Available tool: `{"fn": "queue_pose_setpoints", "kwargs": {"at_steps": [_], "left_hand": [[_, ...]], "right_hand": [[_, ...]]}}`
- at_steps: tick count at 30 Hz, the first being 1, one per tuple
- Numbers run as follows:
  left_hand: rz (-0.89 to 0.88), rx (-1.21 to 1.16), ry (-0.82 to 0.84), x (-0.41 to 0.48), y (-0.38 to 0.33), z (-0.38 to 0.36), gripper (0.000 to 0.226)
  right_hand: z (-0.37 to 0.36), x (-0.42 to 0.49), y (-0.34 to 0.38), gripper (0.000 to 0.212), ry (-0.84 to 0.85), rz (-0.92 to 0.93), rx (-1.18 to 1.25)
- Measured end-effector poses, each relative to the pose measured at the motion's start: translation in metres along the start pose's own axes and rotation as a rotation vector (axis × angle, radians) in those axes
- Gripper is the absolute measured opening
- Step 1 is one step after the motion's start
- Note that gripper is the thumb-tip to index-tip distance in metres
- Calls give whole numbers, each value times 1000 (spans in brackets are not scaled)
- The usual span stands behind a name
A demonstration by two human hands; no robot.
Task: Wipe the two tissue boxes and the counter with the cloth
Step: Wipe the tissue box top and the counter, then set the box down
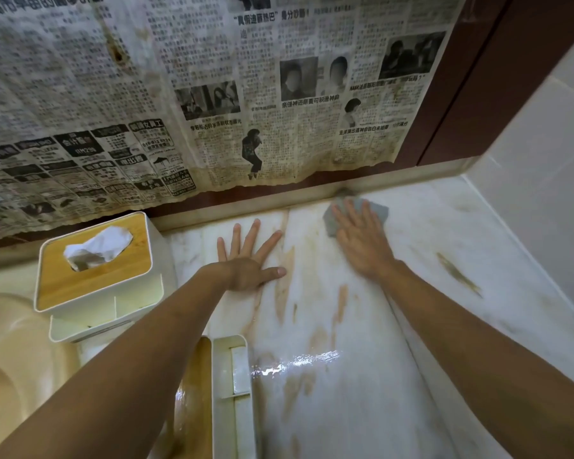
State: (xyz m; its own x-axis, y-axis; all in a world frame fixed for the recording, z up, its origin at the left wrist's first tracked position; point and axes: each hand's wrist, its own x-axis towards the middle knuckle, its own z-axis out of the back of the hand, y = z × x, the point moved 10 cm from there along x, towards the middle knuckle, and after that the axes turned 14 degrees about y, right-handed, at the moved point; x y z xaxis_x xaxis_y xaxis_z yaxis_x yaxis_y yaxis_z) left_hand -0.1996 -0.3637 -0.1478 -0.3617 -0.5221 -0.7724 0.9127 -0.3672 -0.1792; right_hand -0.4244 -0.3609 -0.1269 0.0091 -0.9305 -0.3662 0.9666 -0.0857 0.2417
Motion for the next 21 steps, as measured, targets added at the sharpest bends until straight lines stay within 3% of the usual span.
{"fn": "queue_pose_setpoints", "kwargs": {"at_steps": [5,7,9,14,17,21], "left_hand": [[6,-8,3,0,0,0,79],[3,-8,1,0,0,0,79],[1,-10,1,0,0,0,79],[-4,-12,0,0,-1,1,79],[-5,-14,-4,0,1,1,79],[-6,-16,19,2,2,-2,80]], "right_hand": [[-47,-81,38,59,49,330,-235],[-56,-110,21,63,72,301,-212],[-46,-115,-12,62,40,153,-157],[-12,-42,-63,56,34,-184,16],[-5,-6,-25,57,97,-143,33],[-35,-39,46,59,72,140,-175]]}}
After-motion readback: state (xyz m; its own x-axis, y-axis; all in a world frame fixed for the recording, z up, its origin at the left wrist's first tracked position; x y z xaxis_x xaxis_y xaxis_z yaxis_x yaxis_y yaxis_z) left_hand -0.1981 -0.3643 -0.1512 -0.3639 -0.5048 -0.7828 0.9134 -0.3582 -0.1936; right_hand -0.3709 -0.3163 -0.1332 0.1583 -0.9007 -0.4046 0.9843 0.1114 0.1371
